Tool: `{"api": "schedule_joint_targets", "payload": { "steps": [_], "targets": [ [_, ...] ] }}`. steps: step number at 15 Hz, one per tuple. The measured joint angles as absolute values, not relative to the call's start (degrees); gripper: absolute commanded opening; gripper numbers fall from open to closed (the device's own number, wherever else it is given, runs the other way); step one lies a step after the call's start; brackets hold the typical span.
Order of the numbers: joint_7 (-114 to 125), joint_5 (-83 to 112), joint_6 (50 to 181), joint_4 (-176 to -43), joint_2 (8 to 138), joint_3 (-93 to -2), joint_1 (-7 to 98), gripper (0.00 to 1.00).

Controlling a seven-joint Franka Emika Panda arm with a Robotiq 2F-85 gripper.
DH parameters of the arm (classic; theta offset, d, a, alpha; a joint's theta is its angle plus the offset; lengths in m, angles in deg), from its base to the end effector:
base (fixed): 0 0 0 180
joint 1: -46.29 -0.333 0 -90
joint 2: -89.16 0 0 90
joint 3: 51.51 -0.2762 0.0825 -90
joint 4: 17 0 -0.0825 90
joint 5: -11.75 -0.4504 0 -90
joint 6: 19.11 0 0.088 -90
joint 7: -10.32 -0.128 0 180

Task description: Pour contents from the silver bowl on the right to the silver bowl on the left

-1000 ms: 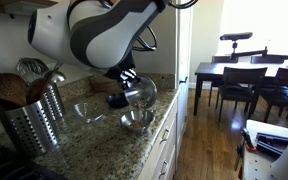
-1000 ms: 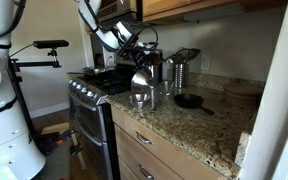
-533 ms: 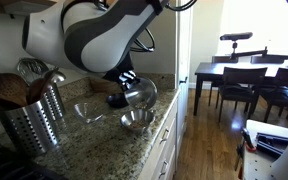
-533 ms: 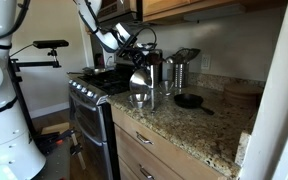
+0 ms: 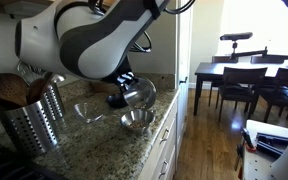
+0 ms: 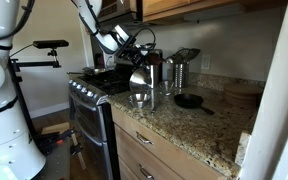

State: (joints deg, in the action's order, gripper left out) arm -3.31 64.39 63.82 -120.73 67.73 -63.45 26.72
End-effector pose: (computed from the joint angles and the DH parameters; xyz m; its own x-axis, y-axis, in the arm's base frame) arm 0.5727 0.2192 0.2548 0.8413 0.2636 -0.4720 0.5406 -0.4049 0.7374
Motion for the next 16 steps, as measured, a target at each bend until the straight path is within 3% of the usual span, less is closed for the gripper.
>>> {"api": "schedule_joint_targets", "payload": {
  "steps": [16],
  "targets": [
    [-3.3, 67.0, 61.8, -120.6, 66.8, -64.3, 25.5, 0.08]
  ]
}}
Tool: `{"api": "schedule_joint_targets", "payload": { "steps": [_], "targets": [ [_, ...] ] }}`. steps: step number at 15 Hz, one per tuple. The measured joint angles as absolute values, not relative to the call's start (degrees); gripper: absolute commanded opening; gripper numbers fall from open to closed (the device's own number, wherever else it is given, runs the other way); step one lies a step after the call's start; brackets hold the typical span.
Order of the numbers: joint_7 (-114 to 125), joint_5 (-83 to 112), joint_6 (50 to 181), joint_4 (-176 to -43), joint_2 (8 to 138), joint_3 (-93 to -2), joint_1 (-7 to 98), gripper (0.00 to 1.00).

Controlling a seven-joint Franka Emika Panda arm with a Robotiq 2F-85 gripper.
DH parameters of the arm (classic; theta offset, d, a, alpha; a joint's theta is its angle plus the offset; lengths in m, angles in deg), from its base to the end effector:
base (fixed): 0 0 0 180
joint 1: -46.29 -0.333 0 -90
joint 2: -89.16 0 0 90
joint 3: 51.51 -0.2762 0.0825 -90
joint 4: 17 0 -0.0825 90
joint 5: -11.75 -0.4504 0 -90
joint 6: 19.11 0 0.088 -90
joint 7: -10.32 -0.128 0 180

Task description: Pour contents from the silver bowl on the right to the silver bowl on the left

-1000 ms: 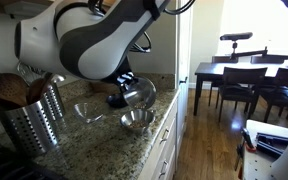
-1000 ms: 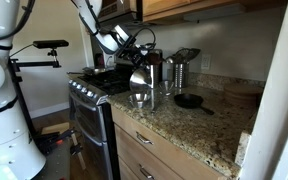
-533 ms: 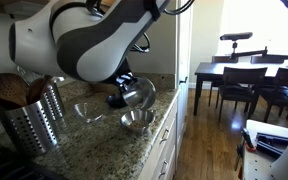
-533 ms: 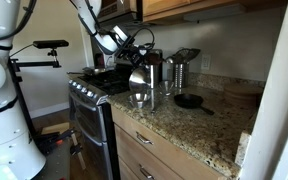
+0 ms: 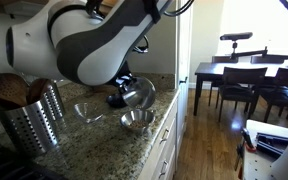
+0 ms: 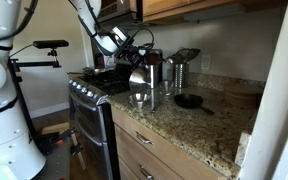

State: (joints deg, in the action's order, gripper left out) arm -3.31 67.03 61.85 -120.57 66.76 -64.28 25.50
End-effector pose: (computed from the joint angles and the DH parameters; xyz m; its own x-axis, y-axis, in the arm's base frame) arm 0.5659 0.2331 0.2511 0.8287 0.2702 -0.4902 0.5585 -0.3416 0.7559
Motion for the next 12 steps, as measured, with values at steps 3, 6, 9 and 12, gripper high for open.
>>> {"api": "schedule_joint_targets", "payload": {
  "steps": [3, 6, 9, 12],
  "targets": [
    [-3.3, 67.9, 61.1, -120.6, 66.2, -64.4, 25.4, 0.08],
    [-3.3, 68.8, 60.6, -120.6, 65.6, -64.4, 25.4, 0.08],
    [-3.3, 69.3, 60.5, -120.6, 65.4, -64.4, 25.4, 0.08],
    [-3.3, 70.0, 60.3, -120.6, 65.2, -64.5, 25.3, 0.08]
  ]
}}
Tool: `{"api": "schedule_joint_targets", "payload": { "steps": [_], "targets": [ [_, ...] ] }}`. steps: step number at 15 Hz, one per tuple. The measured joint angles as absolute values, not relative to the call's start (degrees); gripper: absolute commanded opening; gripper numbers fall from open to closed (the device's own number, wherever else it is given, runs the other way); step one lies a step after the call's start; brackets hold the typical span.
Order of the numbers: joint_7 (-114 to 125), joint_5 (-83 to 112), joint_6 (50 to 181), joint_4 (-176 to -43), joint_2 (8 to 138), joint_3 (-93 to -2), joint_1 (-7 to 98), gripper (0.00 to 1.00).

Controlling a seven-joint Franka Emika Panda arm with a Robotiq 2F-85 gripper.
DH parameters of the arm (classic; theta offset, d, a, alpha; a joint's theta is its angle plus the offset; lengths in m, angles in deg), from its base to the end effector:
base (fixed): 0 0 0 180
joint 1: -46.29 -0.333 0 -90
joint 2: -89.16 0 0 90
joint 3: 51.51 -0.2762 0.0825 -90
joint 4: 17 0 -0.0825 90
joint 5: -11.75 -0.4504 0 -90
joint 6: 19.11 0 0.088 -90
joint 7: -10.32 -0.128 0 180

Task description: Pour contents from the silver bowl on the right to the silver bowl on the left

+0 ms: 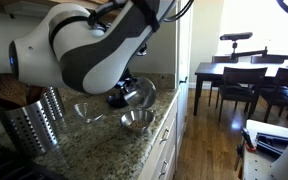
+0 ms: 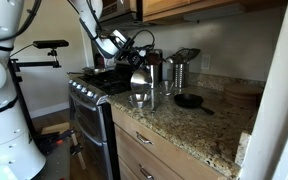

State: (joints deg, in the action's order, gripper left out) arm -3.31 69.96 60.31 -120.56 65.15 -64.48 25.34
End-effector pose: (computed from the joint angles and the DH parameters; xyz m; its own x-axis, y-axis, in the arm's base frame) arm 0.5654 0.2307 0.2398 0.8193 0.2551 -0.5135 0.5711 -0.2835 0.7704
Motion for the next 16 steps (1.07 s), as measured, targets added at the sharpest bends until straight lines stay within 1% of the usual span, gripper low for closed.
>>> {"api": "schedule_joint_targets", "payload": {
  "steps": [16],
  "targets": [
    [-3.3, 74.7, 58.1, -120.5, 64.3, -65.2, 23.6, 0.08]
  ]
}}
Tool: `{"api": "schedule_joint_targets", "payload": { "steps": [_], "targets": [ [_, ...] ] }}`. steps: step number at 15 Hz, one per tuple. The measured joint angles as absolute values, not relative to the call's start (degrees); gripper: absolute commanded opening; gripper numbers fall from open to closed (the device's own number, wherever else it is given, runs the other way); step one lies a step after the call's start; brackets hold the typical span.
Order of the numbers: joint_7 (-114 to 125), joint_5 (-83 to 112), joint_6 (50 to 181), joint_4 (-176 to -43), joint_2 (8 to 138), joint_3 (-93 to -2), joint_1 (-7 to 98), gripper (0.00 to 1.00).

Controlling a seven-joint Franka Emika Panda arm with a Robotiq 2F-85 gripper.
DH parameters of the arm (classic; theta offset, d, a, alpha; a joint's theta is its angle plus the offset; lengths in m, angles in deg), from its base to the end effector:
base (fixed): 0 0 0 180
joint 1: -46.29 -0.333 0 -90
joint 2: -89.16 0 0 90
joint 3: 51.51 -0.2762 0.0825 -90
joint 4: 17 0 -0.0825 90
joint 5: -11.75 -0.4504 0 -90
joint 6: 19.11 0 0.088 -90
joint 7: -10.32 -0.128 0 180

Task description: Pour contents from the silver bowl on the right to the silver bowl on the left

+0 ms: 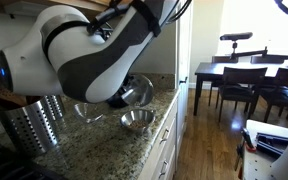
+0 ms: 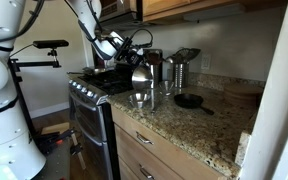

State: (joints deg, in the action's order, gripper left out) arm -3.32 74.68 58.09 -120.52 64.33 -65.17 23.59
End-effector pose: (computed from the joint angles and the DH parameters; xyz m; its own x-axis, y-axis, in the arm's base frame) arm 0.5601 0.2475 0.2413 0.8122 0.2673 -0.5185 0.5710 -0.1820 0.8005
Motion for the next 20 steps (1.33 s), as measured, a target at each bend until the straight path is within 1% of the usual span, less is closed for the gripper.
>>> {"api": "schedule_joint_targets", "payload": {
  "steps": [13, 20],
  "targets": [
    [-3.6, 76.2, 53.5, -119.6, 63.6, -66.1, 22.0, 0.08],
    [-7.5, 72.9, 53.4, -115.8, 63.3, -64.1, 25.3, 0.08]
  ]
}}
